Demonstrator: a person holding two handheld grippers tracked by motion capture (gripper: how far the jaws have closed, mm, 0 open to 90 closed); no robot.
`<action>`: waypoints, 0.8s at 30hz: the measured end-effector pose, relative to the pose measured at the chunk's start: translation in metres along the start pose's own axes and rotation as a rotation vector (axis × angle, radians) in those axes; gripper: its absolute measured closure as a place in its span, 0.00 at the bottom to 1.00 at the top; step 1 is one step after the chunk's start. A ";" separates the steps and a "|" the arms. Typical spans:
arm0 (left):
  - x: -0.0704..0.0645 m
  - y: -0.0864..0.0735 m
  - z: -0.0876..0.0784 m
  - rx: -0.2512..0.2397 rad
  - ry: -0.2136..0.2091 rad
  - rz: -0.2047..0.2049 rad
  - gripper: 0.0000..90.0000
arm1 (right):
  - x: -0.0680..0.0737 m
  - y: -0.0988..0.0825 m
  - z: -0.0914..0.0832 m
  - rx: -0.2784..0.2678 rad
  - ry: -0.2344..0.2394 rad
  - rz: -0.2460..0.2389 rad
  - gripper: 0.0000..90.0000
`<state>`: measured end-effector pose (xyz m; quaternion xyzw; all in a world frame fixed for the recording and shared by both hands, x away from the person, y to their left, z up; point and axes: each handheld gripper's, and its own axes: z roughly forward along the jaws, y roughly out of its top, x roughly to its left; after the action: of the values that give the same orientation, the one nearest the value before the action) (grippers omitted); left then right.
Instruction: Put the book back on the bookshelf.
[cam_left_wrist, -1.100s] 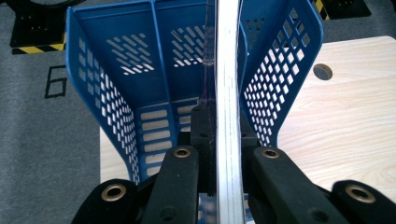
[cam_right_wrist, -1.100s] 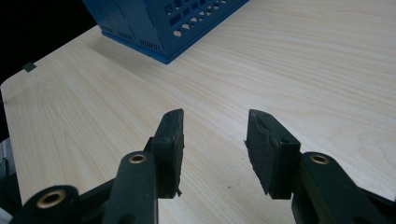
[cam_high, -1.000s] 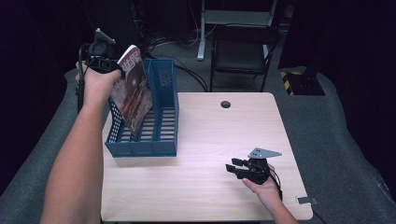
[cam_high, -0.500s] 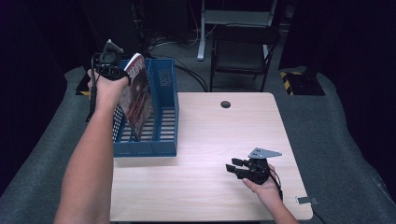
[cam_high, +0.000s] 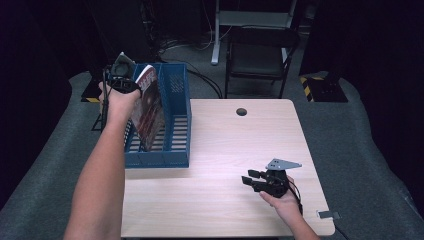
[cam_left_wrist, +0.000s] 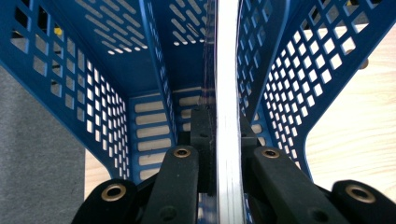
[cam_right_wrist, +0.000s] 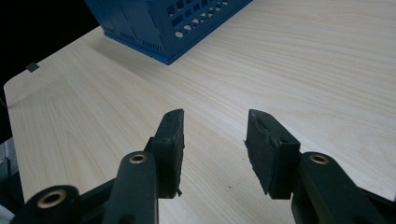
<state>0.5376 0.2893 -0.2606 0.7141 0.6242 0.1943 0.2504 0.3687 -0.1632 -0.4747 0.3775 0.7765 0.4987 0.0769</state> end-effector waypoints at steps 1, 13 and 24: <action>0.000 -0.001 0.001 0.003 0.000 -0.001 0.94 | 0.000 0.000 0.000 -0.003 0.001 0.000 0.63; -0.001 -0.008 0.015 0.001 0.007 -0.006 0.94 | 0.000 0.000 0.001 -0.002 0.001 -0.001 0.63; -0.001 -0.016 0.025 0.003 0.031 0.013 0.94 | 0.000 0.000 0.001 0.001 0.001 -0.004 0.63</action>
<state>0.5398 0.2873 -0.2904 0.7154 0.6236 0.2064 0.2384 0.3693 -0.1628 -0.4753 0.3755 0.7775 0.4985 0.0772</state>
